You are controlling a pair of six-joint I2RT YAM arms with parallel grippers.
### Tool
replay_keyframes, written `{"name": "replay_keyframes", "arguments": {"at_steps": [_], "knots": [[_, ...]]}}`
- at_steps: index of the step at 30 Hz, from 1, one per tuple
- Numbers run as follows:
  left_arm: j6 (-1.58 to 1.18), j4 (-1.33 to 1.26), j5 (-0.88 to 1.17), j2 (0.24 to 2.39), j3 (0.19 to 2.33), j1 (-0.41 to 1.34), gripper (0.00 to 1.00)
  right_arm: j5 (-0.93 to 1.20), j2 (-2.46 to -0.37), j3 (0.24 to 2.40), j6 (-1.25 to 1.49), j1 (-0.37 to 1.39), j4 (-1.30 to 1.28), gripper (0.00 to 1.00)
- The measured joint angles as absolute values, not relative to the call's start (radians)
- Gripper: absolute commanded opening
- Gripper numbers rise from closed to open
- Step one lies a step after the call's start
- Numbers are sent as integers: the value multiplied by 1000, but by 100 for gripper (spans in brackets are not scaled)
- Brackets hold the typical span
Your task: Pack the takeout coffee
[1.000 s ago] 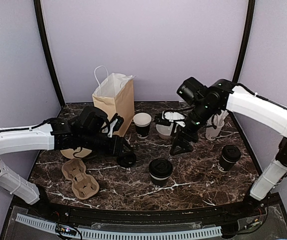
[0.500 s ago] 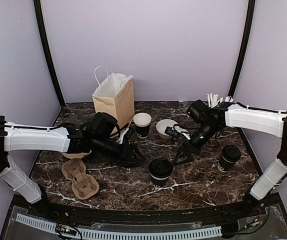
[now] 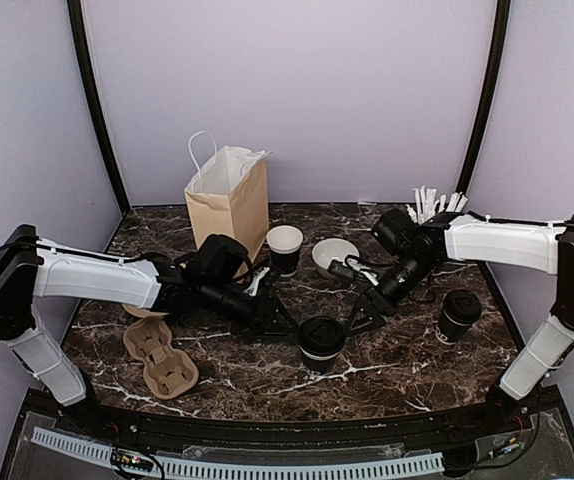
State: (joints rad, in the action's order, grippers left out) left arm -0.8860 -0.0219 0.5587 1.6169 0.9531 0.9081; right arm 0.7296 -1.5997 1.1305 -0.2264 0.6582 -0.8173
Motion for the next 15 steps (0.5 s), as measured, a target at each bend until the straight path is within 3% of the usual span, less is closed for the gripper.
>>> {"name": "replay_keyframes", "arguments": {"at_steps": [15], "knots": [[-875,-44,591,1668,970,909,34,776,-1674,1131,-236,658,-828,62]]}}
